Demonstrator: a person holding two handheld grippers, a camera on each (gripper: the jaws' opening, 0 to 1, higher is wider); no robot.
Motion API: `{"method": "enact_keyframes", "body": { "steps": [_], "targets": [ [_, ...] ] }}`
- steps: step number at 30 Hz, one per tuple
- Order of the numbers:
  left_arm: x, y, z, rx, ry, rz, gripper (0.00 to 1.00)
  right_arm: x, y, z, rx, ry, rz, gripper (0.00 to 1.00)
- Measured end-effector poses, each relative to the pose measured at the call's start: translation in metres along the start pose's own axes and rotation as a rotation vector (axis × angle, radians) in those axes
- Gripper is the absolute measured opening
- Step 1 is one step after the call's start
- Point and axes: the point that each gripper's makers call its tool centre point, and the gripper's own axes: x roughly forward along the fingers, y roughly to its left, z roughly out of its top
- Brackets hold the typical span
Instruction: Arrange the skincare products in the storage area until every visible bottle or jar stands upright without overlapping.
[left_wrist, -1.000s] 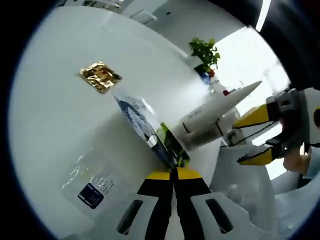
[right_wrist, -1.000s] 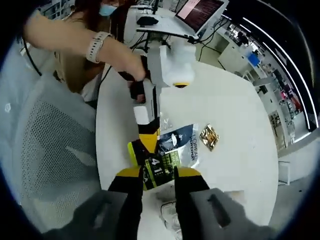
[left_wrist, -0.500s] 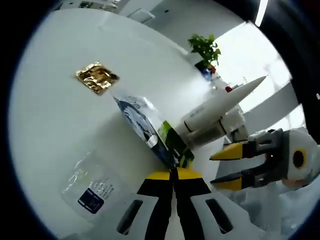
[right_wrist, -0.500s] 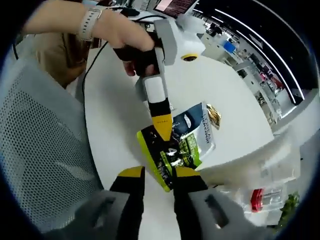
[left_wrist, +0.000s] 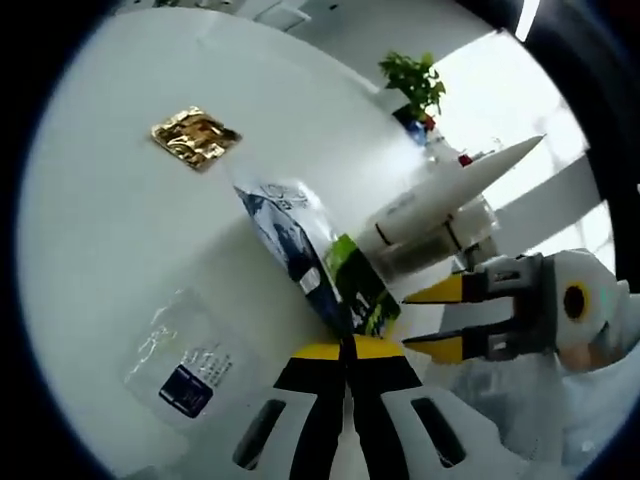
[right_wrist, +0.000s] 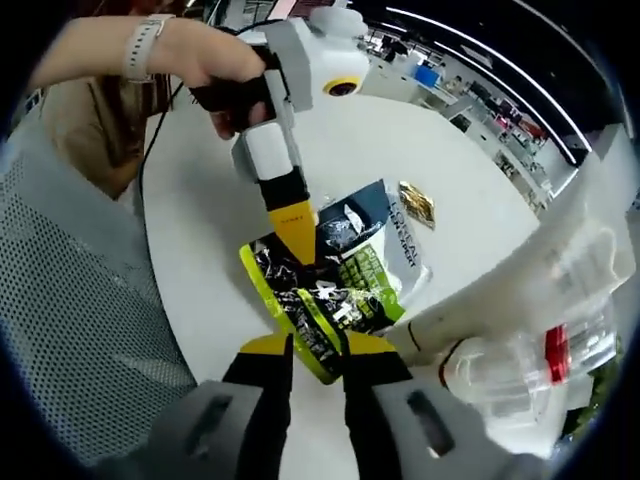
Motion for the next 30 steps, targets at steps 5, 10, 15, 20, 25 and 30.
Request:
{"method": "enact_keyframes", "body": {
  "steps": [5,10,15,20,25,30],
  "targets": [
    [0.004,0.0,-0.005,0.003,0.001,0.008,0.0,0.006,-0.002,-0.001,-0.022,0.014,-0.011,0.19],
    [0.005,0.002,-0.006,0.013,0.009,0.021,0.0,0.012,-0.002,-0.001,0.038,0.008,0.018,0.2],
    [0.007,0.003,-0.008,0.039,0.019,0.043,0.0,0.014,0.001,-0.005,0.063,0.012,0.036,0.19],
    [0.007,0.004,-0.007,0.094,-0.003,0.043,0.01,0.015,0.004,-0.007,0.094,0.014,0.056,0.18],
    [0.001,0.0,-0.003,0.168,-0.062,0.032,0.13,0.016,0.007,-0.007,0.105,0.018,0.062,0.17],
    [-0.016,0.012,0.006,0.261,-0.11,0.134,0.28,0.016,0.006,-0.007,0.126,0.012,0.078,0.17]
  ]
}}
